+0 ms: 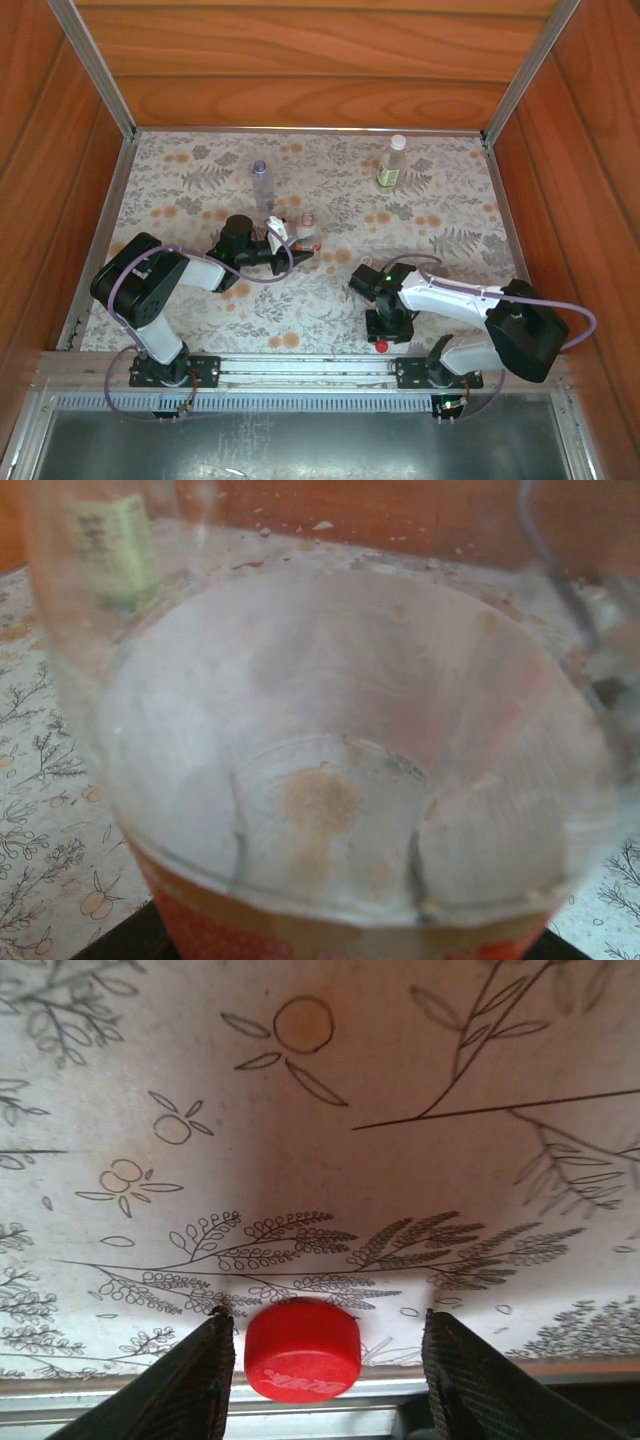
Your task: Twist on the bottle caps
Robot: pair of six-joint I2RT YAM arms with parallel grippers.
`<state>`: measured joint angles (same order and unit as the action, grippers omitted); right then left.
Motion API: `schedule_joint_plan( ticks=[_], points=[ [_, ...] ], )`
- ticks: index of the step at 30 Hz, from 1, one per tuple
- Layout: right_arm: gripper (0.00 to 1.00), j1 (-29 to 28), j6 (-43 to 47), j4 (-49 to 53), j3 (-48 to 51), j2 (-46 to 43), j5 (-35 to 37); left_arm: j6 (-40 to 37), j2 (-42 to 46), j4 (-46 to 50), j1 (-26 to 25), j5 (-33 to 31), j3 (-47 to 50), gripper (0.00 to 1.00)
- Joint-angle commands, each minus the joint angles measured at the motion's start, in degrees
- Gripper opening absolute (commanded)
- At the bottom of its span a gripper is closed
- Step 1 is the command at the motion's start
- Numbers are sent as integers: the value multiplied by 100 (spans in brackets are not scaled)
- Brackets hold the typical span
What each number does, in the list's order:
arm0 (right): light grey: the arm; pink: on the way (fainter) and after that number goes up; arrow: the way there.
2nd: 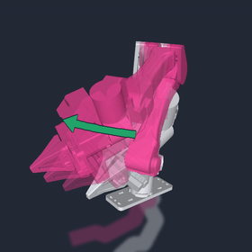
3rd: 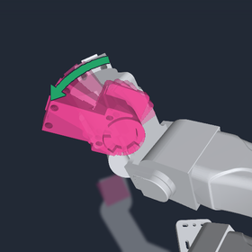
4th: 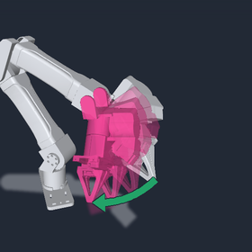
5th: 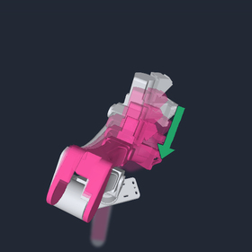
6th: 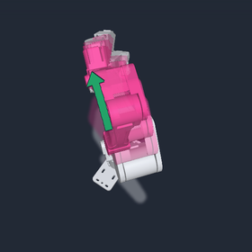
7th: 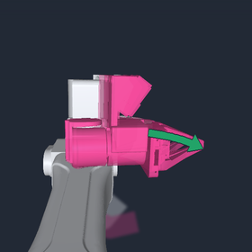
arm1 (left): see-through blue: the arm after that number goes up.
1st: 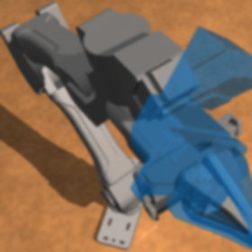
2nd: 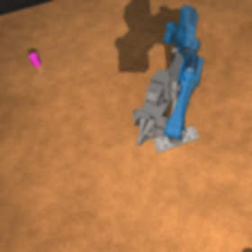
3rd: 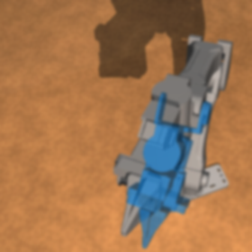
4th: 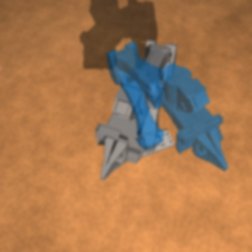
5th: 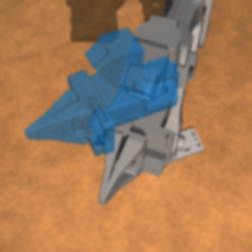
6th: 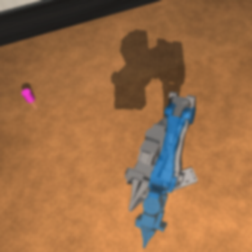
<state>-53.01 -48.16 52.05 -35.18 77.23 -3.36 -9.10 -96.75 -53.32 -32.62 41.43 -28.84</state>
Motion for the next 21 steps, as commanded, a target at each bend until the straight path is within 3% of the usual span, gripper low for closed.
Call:
schedule_joint_plan(
  ticks=[1,21],
  points=[
    [52,-93,-132,-220,45,114,-321,94,-83,599,31,30,210,46],
    [32,-268,-18,-63,-306,390,-177,20,-77,598,29,-39,242,46]
  ],
)
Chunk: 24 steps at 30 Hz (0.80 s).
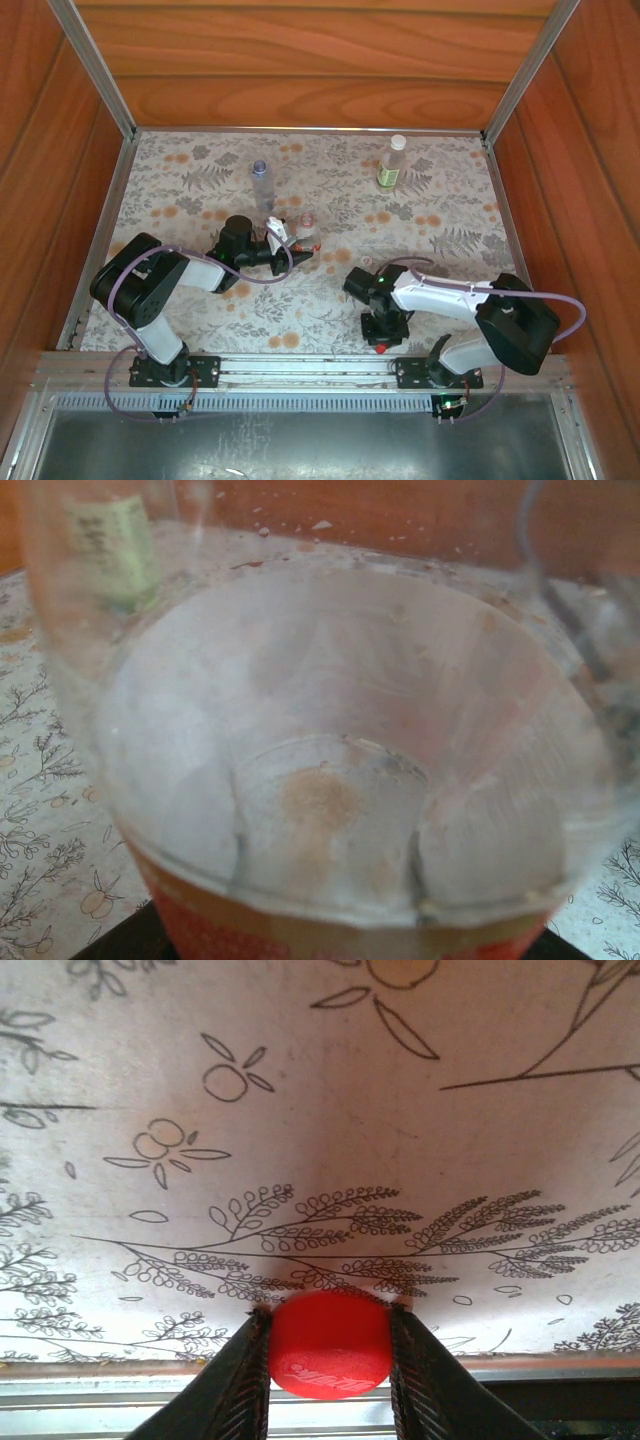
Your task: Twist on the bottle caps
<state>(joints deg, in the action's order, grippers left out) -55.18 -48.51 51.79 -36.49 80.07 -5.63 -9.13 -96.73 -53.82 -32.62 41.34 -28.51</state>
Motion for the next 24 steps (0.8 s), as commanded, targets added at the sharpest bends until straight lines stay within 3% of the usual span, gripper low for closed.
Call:
schedule_joint_plan(
  ticks=[1,16,21,24],
  points=[
    [32,-51,38,-53,-253,134,110,10,-71,645,31,-47,214,46],
    [32,521,1234,-704,-1690,1456,896,99,98,645,32,-251,462,46],
    [46,547,1394,-906,-1639,1430,1027,147,94,644,34,-199,385,46],
    [52,543,1443,-1123,-1508,1224,1106,158,64,641,36,-191,342,54]
  ],
)
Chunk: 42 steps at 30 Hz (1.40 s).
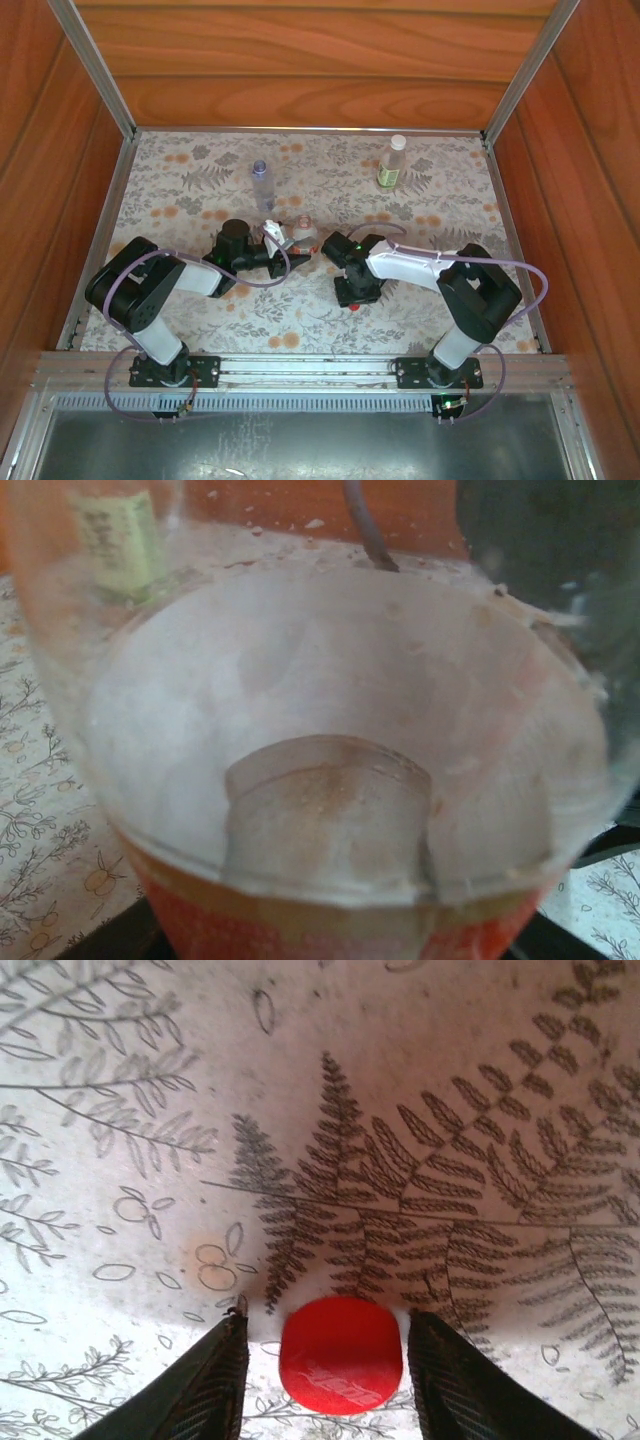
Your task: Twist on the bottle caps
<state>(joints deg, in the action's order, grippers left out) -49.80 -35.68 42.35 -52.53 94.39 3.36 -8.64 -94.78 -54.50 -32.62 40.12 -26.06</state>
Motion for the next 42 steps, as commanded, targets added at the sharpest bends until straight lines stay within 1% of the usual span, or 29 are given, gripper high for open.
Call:
schedule_joint_plan(
  ticks=[1,7,10,12,14,21,24,26,28,32,36,42],
  points=[
    [53,1,180,-277,162,-302,240,115,-136,697,35,-62,86,55],
    [61,5,296,-964,790,-1109,341,121,-122,670,30,-9,54,63],
    [63,-25,469,-1458,1249,-1644,319,174,-100,549,30,5,81,65],
    [64,-86,588,-1777,1580,-1997,375,243,-70,390,35,-3,124,69],
    [67,-116,716,-2020,1828,-2268,373,342,-38,130,32,-36,192,72],
    [75,-253,715,-2501,2403,-2714,489,682,77,-904,36,-386,507,76],
    [82,-284,579,-2813,2722,-2951,500,860,41,-1373,28,-417,575,84],
    [84,-285,536,-2994,2875,-3085,453,1004,-14,-1677,29,-379,600,88],
    [86,-292,536,-3035,2933,-3158,446,1151,-96,-2011,29,-348,622,91],
    [86,-301,646,-3022,2924,-3200,425,1410,-318,-2663,26,-277,638,91],
    [86,-319,718,-3075,2981,-3359,448,1335,-404,-2662,-59,-263,553,90],
    [85,-361,756,-3066,3038,-3456,456,1295,-416,-2662,-149,-227,455,85]
  ],
)
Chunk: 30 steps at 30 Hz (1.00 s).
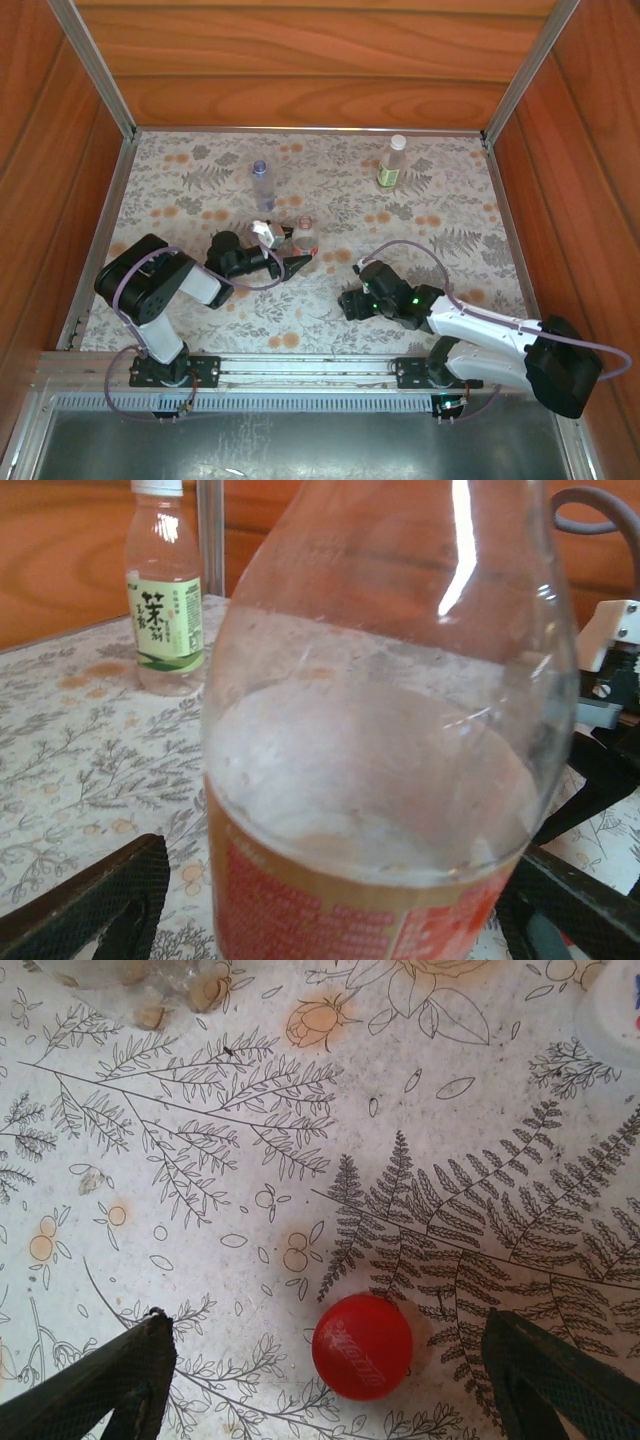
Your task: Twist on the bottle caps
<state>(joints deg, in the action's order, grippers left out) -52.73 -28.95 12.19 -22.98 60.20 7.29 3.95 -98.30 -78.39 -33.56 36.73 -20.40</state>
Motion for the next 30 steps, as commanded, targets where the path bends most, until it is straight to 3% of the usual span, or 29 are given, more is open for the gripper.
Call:
schedule_joint_plan(
  ticks=[1,16,30],
  points=[
    [85,-82,82,-29,72,-20,62,36,-90,-273,-63,126,-136,83],
    [61,-587,-1,155,13,326,812,-23,-330,-273,-133,264,-285,61],
    [51,-652,-5,-93,-92,816,931,-34,-394,-273,-140,326,-269,58]
  ],
)
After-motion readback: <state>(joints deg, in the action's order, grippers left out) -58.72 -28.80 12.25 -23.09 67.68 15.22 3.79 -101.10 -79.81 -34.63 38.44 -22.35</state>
